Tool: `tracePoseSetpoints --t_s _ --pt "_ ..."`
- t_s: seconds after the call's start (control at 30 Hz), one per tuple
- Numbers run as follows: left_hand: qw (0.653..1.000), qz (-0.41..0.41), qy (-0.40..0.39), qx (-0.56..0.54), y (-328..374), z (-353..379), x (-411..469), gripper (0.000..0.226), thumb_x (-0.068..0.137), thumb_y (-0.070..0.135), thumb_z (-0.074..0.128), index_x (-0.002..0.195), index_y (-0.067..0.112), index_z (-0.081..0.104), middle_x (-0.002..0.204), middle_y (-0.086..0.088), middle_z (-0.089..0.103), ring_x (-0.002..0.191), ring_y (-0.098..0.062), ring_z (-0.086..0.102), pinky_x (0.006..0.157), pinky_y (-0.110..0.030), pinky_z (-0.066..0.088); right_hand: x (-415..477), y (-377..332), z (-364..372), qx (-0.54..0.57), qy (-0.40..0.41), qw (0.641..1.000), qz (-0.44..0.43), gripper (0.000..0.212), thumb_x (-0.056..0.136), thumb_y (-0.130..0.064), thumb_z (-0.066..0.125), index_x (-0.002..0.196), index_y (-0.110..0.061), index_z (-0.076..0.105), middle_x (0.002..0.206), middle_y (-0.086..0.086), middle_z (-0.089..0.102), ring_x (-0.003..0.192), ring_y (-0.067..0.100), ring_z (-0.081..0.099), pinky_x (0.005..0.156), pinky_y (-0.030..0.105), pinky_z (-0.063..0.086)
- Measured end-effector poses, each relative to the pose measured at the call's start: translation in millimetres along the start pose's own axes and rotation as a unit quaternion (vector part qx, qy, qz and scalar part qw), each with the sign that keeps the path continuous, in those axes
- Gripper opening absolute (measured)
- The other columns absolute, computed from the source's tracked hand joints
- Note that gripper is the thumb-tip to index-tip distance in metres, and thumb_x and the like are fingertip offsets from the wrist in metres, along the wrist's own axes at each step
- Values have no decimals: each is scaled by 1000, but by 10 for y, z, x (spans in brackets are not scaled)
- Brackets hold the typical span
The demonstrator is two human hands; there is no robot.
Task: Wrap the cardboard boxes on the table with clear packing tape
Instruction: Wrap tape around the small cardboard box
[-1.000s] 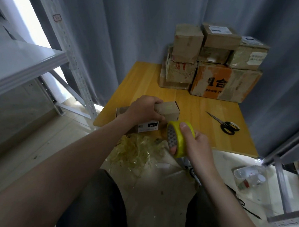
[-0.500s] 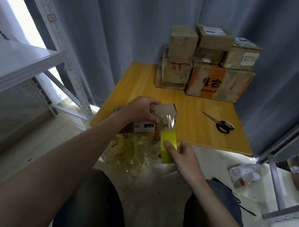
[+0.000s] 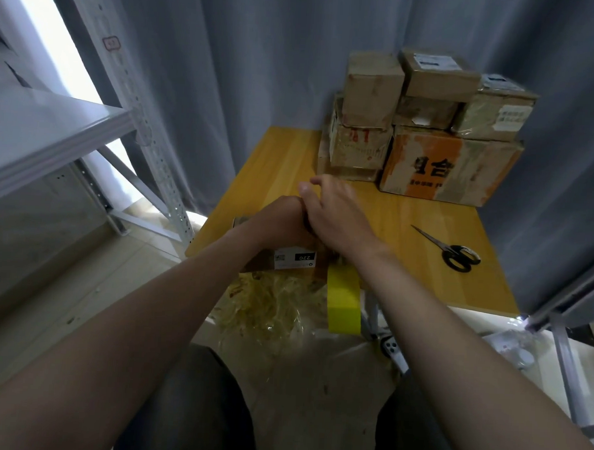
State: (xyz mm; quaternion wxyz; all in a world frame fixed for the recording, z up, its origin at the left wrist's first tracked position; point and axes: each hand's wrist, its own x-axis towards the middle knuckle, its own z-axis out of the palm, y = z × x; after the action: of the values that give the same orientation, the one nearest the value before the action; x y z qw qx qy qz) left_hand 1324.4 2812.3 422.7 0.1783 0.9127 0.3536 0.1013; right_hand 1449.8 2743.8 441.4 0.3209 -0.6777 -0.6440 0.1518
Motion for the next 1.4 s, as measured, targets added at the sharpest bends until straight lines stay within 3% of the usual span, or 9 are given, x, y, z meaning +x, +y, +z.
tracePoseSetpoints --t_s 0.1,0.2,0.33,0.6,0.8,0.97,1.17,1.27,1.4 --pt "1000 15 12 -21 -38 -12 -22 46 84 17 84 124 3 68 116 -11 73 105 -23 67 85 -26 51 158 -75 136 38 -51 997 36 63 108 -58 23 151 -16 42 155 9 48 146 26 37 125 50 18" --pt "1000 -3 -1 -18 -38 -36 -16 41 77 23 89 112 11 73 90 9 68 87 -14 65 67 -11 44 185 71 125 -83 -95 991 39 49 110 -50 17 151 -31 38 160 7 40 151 31 29 126 57 4" --pt "998 -38 -4 -57 -15 -51 -43 46 73 33 92 112 17 74 98 6 72 85 -9 63 73 -31 50 264 441 21 -153 -95 975 129 58 109 -49 20 160 -22 28 171 7 20 160 31 1 126 57 -7" --pt "997 -51 -19 -63 51 -82 -90 62 77 37 89 133 22 68 118 6 72 103 -11 64 90 -34 54 66 675 -97 -169 11 971 166 50 109 -40 30 151 -15 39 163 10 35 156 37 13 125 57 12" --pt "990 -85 -70 -84 49 -193 23 52 81 41 85 129 25 71 106 9 75 93 -9 70 82 -36 59 -612 586 -261 104 20 962 253 52 106 -57 37 118 -11 61 105 3 63 105 26 60 83 39 45" --pt "976 -110 -126 -138 -25 -330 144 40 90 45 76 121 20 75 104 0 78 96 -19 74 89 -41 58 -1061 398 -410 201 -36 942 266 90 99 -74 25 100 0 76 90 17 76 88 27 73 79 35 51" --pt "949 -178 -216 -145 -213 -241 231 58 87 71 65 103 16 76 97 -4 77 87 -24 72 82 -41 55 -1177 151 -417 336 -20 935 114 19 102 -25 62 102 -11 75 85 0 80 86 13 76 75 23 55" --pt "974 -172 -128 -76 -195 -142 210 50 93 65 61 100 19 79 96 -1 78 85 -17 72 79 -35 58 -1075 178 -389 372 20 921 115 12 102 -16 62 106 -8 70 75 -6 78 69 3 73 60 14 51" --pt "992 -113 -45 12 -101 -111 141 53 94 44 69 141 23 61 137 1 65 119 -19 62 99 -42 54 -908 186 -364 356 55 925 117 23 104 -30 59 93 -14 69 63 -11 72 58 -3 65 53 10 46"
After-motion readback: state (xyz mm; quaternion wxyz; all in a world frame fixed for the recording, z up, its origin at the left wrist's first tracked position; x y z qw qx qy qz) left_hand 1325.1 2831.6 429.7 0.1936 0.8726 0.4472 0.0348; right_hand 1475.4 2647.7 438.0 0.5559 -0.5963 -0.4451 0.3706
